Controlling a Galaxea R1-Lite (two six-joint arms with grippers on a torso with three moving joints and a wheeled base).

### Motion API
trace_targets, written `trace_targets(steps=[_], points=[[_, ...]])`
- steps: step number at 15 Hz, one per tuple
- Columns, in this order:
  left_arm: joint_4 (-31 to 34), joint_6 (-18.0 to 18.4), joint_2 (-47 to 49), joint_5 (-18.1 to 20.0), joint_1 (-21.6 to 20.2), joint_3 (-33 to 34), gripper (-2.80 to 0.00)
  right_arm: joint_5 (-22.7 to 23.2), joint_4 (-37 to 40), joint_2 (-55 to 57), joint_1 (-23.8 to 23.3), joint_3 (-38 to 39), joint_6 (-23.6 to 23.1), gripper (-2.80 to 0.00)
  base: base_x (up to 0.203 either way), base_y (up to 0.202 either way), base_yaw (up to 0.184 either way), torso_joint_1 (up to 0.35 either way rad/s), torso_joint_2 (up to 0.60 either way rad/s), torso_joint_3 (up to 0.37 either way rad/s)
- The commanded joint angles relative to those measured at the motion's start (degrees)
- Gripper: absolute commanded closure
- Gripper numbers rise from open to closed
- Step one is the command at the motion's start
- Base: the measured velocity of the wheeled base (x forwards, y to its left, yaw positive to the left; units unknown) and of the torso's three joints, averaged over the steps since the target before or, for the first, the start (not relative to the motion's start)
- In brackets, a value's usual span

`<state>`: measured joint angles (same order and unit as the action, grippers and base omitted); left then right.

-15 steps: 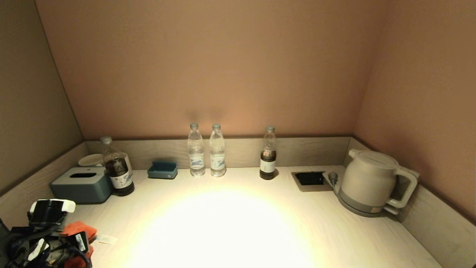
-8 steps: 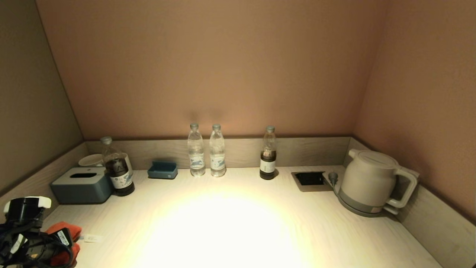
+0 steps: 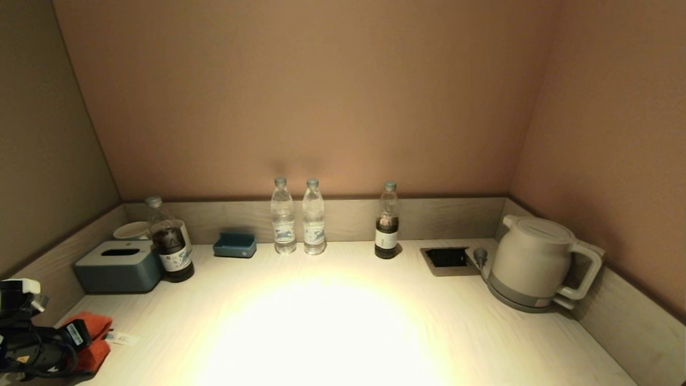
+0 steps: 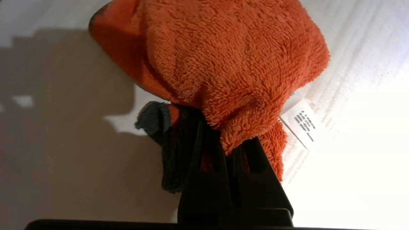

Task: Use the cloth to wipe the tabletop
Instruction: Sweep the stains on the table

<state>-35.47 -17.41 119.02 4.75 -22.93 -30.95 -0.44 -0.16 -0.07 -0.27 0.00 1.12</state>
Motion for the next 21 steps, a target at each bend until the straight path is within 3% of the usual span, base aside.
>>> trace_targets(steps=[1, 3, 7, 9, 10, 14, 17, 21], points=[[-0.45, -0.19, 0.13, 0.28, 2.89, 0.31, 0.00, 0.00, -0.02, 0.07, 0.00, 0.00, 0.02, 0.00, 0.000, 0.000, 0.000, 0.000, 0.00, 0.000], [-0.47, -0.34, 0.00, 0.20, 3.93, 0.70, 0.00, 0.00, -0.02, 0.07, 0.09, 0.00, 0.02, 0.00, 0.000, 0.000, 0.000, 0.000, 0.00, 0.000], [-0.57, -1.75, -1.35, -0.30, 16.95, 2.58, 0.00, 0.00, -0.02, 0.07, 0.00, 0.00, 0.02, 0.00, 0.000, 0.000, 0.000, 0.000, 0.00, 0.000], [-0.56, -2.86, -1.49, -0.52, 18.32, 2.74, 0.00, 0.00, -0.02, 0.07, 0.00, 0.00, 0.02, 0.00, 0.000, 0.000, 0.000, 0.000, 0.00, 0.000], [-0.56, -3.80, -1.46, -0.73, 21.52, 2.74, 0.00, 0.00, -0.02, 0.07, 0.00, 0.00, 0.02, 0.00, 0.000, 0.000, 0.000, 0.000, 0.00, 0.000], [-0.54, -8.53, -2.27, -5.48, 40.76, 2.35, 0.00, 0.00, -0.02, 0.07, 0.00, 0.00, 0.02, 0.00, 0.000, 0.000, 0.000, 0.000, 0.00, 0.000], [-0.55, -9.64, -3.35, -8.84, 49.19, 1.73, 0.00, 0.00, -0.02, 0.07, 0.00, 0.00, 0.02, 0.00, 0.000, 0.000, 0.000, 0.000, 0.00, 0.000], [-0.47, -9.76, -7.42, -11.66, 56.67, 0.75, 0.00, 0.00, -0.02, 0.07, 0.00, 0.00, 0.02, 0.00, 0.000, 0.000, 0.000, 0.000, 0.00, 0.000]])
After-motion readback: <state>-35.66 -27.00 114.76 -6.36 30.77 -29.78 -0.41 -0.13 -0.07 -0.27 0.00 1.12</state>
